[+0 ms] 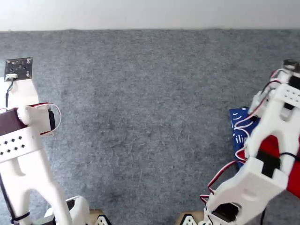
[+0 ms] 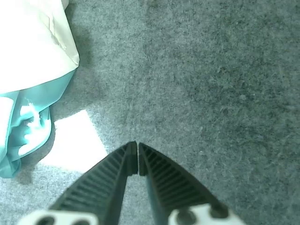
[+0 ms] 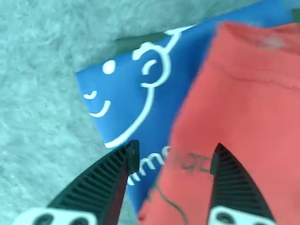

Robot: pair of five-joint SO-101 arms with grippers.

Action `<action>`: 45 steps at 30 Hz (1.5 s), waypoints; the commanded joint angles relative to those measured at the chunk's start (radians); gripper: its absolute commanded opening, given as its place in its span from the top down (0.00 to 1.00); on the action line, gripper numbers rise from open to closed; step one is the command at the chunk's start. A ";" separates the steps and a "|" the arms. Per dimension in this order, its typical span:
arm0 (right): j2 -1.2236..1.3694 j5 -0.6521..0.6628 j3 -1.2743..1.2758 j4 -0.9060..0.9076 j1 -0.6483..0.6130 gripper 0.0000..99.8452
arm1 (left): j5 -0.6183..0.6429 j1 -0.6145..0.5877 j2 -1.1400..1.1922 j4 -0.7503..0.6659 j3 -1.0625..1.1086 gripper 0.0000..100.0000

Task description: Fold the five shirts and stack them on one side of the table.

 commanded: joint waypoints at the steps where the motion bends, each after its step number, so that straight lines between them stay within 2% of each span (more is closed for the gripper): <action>1: 0.013 -0.051 -0.038 -0.018 -0.015 0.74 | -0.003 0.006 -0.021 -0.005 -0.004 0.98; 9: 0.050 -0.049 -0.038 -0.019 0.073 0.74 | -0.003 0.005 -0.021 0.037 -0.004 0.98; 12: 0.054 -0.009 -0.032 -0.019 0.091 0.74 | -0.003 0.005 -0.021 0.043 -0.004 0.98; 20: 0.134 -0.002 -0.035 -0.022 0.079 0.74 | -0.003 0.005 -0.021 0.043 -0.004 0.98; 22: 0.170 -0.002 -0.037 -0.022 0.081 0.77 | -0.003 0.005 -0.021 0.043 -0.004 0.98; 28: 0.173 0.000 -0.052 -0.021 0.099 0.94 | -0.003 0.003 -0.021 0.043 -0.004 0.98; 33: 0.165 0.003 -0.074 -0.019 0.136 0.95 | -0.005 0.003 -0.021 0.043 -0.004 0.98; 45: 0.068 0.132 -0.081 0.018 0.219 0.98 | -0.006 0.005 -0.015 0.037 -0.004 0.98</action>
